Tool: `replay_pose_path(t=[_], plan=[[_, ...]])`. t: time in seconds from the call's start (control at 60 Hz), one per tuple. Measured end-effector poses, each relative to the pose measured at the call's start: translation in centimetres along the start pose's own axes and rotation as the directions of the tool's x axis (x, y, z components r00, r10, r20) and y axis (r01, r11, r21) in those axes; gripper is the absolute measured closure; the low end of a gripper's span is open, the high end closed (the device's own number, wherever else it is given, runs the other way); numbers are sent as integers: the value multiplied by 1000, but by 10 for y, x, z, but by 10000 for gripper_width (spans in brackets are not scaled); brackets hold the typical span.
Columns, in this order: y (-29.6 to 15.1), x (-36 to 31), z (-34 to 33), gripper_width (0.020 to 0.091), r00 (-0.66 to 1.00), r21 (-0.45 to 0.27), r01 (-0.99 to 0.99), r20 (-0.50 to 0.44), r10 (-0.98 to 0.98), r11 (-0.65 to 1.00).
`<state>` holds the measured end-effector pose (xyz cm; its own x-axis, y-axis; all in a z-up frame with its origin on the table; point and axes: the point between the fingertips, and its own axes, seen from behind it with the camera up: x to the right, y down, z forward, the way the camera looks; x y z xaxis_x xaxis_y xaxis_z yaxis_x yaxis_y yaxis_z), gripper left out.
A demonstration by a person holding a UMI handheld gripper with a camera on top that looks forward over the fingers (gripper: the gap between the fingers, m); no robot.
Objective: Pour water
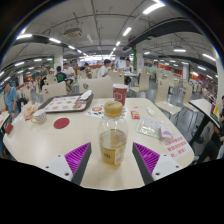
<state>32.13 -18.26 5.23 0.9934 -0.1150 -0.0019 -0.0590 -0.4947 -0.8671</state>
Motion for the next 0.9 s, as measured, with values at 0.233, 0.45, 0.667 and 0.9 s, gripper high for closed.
replay_pose_path(t=[0.233,0.45,0.667,0.9], plan=[[-4,6,42,535,1000,41,0,-25,1,999],[-7,6,46,679,999,67,-17,-38,19,998],[-12,6,47,713,994,41,-7,-111,11,999],[-93,-9,43,713,927,24,229,-311,-210,973]])
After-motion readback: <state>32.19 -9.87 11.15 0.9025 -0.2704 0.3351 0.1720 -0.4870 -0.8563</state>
